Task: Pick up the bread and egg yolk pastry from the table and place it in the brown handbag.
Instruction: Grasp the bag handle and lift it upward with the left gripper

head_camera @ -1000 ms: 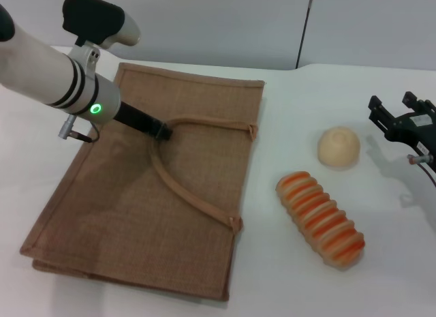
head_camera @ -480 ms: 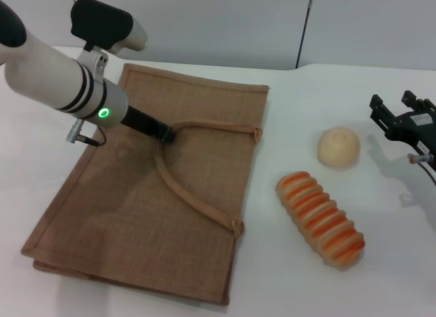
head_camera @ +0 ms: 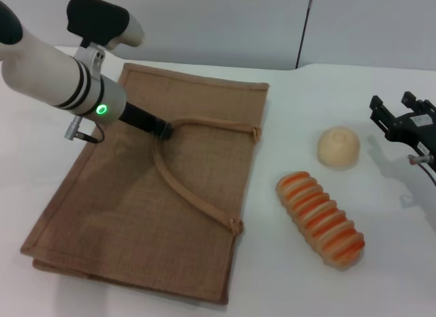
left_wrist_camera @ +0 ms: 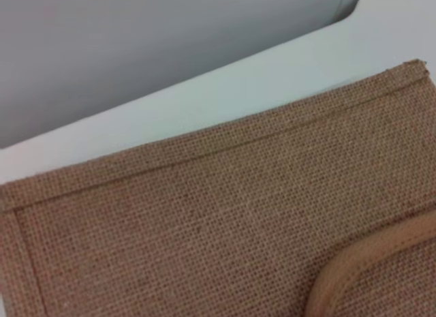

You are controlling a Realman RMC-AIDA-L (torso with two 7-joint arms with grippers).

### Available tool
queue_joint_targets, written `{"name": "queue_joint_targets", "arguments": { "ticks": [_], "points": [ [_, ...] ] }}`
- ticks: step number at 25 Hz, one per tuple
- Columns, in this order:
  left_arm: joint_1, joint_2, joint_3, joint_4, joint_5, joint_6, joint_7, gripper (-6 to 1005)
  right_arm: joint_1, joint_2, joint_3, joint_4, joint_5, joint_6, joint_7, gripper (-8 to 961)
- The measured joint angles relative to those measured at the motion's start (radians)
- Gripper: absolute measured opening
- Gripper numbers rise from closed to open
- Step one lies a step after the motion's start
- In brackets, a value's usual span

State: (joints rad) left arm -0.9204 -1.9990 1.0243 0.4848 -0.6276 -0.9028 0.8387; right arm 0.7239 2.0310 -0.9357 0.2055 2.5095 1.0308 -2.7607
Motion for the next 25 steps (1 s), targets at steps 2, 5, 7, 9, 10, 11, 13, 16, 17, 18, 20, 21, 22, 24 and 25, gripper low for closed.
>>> {"name": "queue_joint_targets", "arguments": {
  "ticks": [2, 5, 7, 9, 10, 11, 13, 16, 17, 18, 20, 21, 22, 24, 25],
  "points": [
    [0.001, 0.002, -0.002, 0.003, -0.001, 0.000, 0.001, 132, -0.002, 0.000, 0.000, 0.000, 0.000, -0.002, 0.000, 654],
    [0.002, 0.008, 0.001, 0.021, -0.001, -0.011, 0.004, 125, -0.004, 0.000, 0.000, -0.001, 0.000, -0.008, 0.000, 649],
    [0.010, 0.007, 0.004, 0.062, 0.003, -0.033, 0.005, 122, -0.006, 0.000, 0.000, -0.001, 0.000, -0.010, -0.002, 646],
    [0.019, 0.005, 0.004, 0.117, 0.004, -0.063, 0.006, 122, -0.007, 0.000, 0.000, -0.001, 0.000, -0.012, -0.003, 643],
    [0.024, 0.004, 0.004, 0.145, 0.003, -0.082, 0.006, 122, -0.007, 0.000, 0.000, -0.002, 0.000, -0.013, -0.004, 641],
    [0.028, 0.004, 0.003, 0.179, 0.001, -0.103, 0.006, 122, -0.007, -0.001, 0.000, -0.002, 0.000, -0.013, -0.004, 640],
    [0.041, 0.003, -0.001, 0.258, -0.001, -0.156, 0.004, 121, -0.008, -0.001, 0.000, -0.002, 0.000, -0.015, -0.005, 639],
    [0.071, -0.005, -0.003, 0.391, -0.003, -0.250, -0.005, 121, -0.009, -0.001, 0.000, -0.003, 0.000, -0.031, -0.007, 637],
    [0.085, -0.011, -0.004, 0.451, -0.007, -0.291, -0.009, 121, -0.009, -0.001, 0.000, -0.004, 0.000, -0.039, -0.007, 636],
    [0.098, -0.017, -0.004, 0.506, -0.012, -0.323, -0.013, 121, -0.010, -0.002, 0.000, -0.005, 0.000, -0.046, -0.007, 635],
    [0.129, -0.027, -0.002, 0.632, -0.034, -0.387, -0.021, 121, -0.010, -0.002, 0.000, -0.006, 0.000, -0.053, -0.007, 635],
    [0.143, -0.030, 0.002, 0.683, -0.046, -0.410, -0.028, 121, -0.011, -0.002, 0.000, -0.007, 0.000, -0.053, -0.008, 636],
    [0.155, -0.031, 0.004, 0.727, -0.058, -0.432, -0.036, 121, -0.011, -0.002, 0.000, -0.007, 0.000, -0.053, -0.008, 636],
    [0.181, -0.030, 0.008, 0.827, -0.082, -0.475, -0.055, 121, -0.011, -0.002, 0.000, -0.009, 0.000, -0.054, -0.009, 636],
    [0.189, -0.030, 0.008, 0.862, -0.088, -0.488, -0.063, 120, -0.012, -0.002, 0.000, -0.010, 0.000, -0.054, -0.009, 636]
  ]
}}
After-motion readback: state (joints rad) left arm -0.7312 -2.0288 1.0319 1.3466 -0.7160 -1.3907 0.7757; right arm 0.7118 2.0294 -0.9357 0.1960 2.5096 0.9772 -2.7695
